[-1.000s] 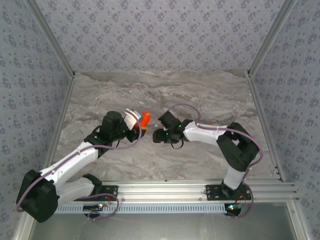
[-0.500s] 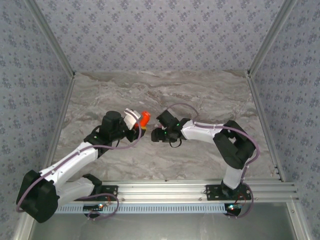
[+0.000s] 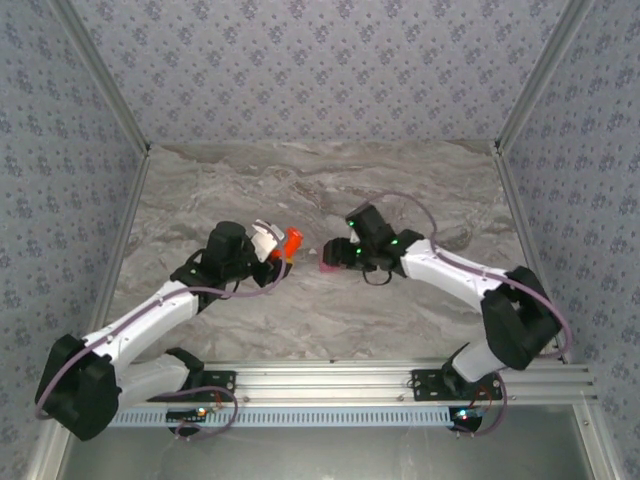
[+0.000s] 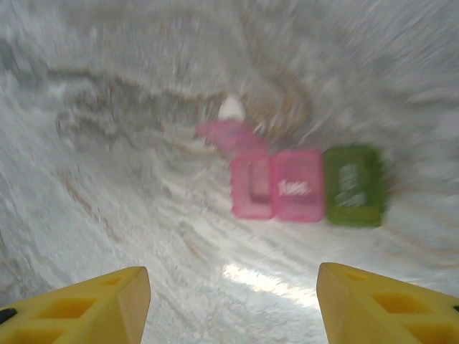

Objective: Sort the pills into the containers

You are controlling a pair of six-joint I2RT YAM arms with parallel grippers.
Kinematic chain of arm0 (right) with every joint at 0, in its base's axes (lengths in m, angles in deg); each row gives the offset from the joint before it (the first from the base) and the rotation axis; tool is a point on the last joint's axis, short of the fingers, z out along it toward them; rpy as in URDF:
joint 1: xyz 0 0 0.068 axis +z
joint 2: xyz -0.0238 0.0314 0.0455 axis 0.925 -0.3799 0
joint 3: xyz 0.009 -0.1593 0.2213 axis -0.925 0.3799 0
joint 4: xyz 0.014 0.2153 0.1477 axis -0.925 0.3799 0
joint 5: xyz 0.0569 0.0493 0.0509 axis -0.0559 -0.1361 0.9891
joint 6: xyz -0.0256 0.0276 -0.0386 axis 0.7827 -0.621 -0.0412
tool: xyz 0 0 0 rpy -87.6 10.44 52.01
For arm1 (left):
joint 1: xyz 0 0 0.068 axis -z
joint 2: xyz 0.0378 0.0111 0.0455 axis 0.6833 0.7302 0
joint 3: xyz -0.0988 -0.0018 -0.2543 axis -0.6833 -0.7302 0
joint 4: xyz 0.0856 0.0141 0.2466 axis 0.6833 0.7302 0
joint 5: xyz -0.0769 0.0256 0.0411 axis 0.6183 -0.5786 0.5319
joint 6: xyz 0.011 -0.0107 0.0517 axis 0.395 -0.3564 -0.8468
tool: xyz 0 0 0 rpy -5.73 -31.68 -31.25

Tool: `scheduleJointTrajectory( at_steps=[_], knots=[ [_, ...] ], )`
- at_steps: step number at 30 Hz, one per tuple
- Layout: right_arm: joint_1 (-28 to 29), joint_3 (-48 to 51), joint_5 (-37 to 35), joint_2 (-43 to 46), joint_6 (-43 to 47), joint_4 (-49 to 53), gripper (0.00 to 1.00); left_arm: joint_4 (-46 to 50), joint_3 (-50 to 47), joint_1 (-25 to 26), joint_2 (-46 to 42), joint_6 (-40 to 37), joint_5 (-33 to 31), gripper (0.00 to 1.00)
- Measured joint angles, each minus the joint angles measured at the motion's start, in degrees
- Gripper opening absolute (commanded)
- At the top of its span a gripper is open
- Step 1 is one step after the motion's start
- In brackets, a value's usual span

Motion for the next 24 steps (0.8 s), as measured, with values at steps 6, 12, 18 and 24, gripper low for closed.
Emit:
scheduleJointTrajectory(
  at_steps=[6,12,18,24],
  knots=[
    [-6.36,0.02,-2.12,-2.25,5.31,2.32,0.64,2.01,2.23,0.79,4.2,-1.11,0.92,0.0],
    [-7.67,0.02,-3.8,-6.95,8.83,3.43,0.61,3.28,3.5,2.64,8.35,-1.79,1.7,0.0],
    [-7.61,-0.24,-4.07,-9.64,9.22,3.08,0.59,3.89,4.85,3.67,11.34,-2.27,2.12,0.0],
    [-7.04,-1.42,-4.68,-11.19,9.22,2.47,0.59,4.61,5.84,4.28,13.31,-3.04,2.97,0.0]
  ],
)
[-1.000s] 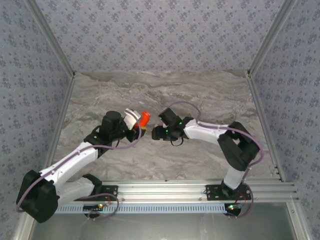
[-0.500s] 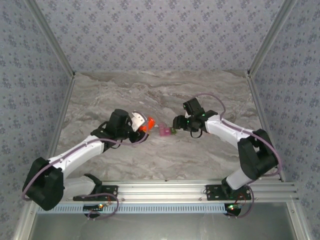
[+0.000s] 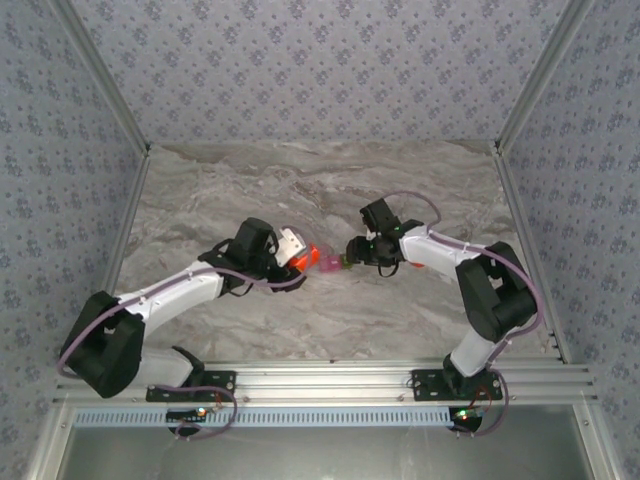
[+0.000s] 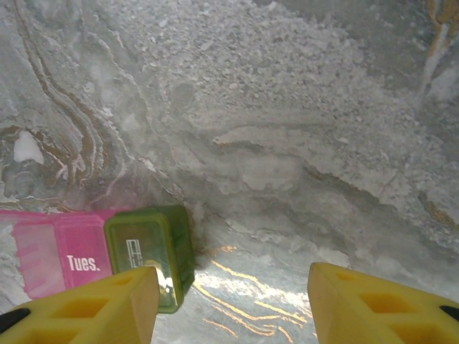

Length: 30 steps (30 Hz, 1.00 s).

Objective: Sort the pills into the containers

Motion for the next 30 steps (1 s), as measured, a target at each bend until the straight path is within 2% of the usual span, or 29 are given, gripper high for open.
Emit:
scheduleJointTrajectory(
  at_steps=[30],
  knots=[
    [1.18,-2.34,-0.42,-4.39,0.0,-3.45,0.6,4.74,5.88,0.9,10.03,-0.87,1.22,0.0]
  ],
)
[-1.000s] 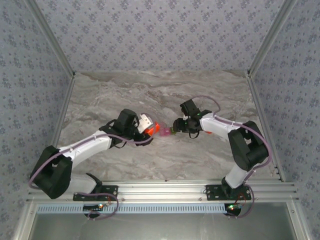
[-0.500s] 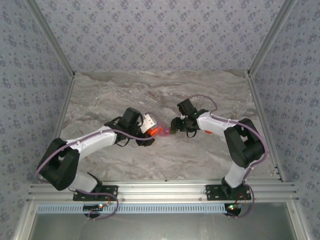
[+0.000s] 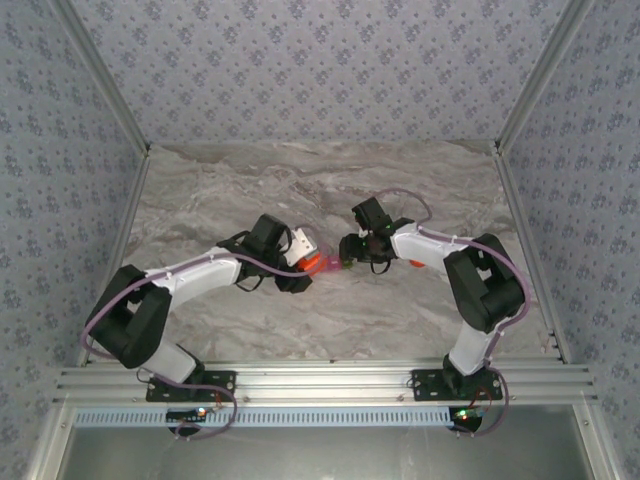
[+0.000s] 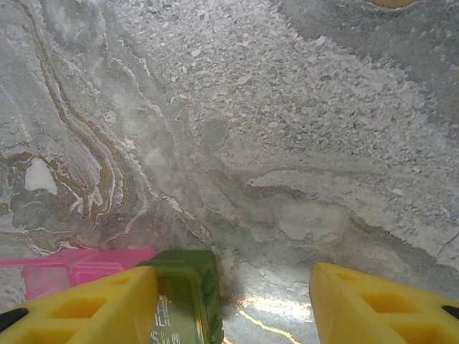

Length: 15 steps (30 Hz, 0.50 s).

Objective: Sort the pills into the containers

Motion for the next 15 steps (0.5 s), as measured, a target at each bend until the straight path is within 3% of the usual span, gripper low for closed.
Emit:
scheduleJointTrajectory(
  at_steps=[15],
  knots=[
    [1.03,0.0,0.0,0.31,0.0,-0.24,0.6,0.13,0.98,0.2,1.03,0.02,0.02,0.0]
  ],
)
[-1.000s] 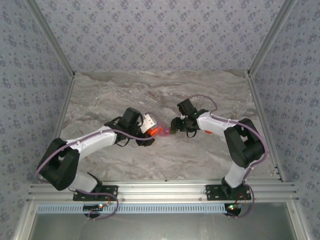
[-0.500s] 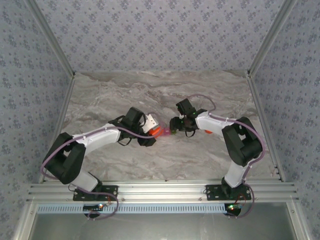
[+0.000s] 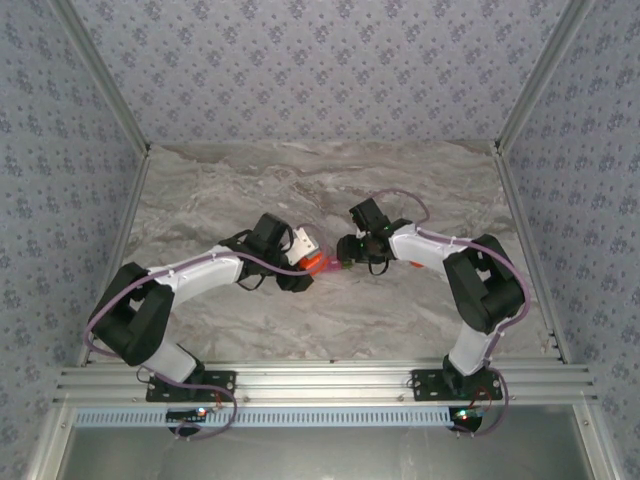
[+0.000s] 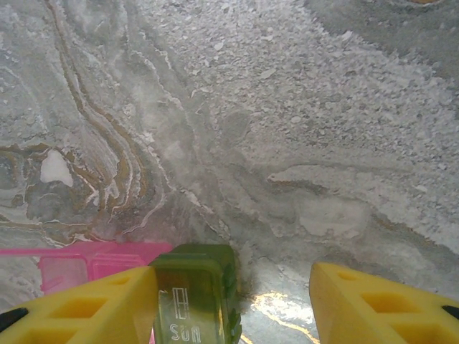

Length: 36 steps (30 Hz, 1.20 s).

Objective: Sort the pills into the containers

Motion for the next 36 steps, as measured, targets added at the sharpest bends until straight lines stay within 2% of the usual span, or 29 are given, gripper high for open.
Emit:
scheduleJointTrajectory(
  at_steps=[36],
  knots=[
    [0.13,1.25,0.17,0.33,-0.02,-0.26,0.6,6.1,5.18,0.0,6.03,0.44,0.57,0.0]
  ],
)
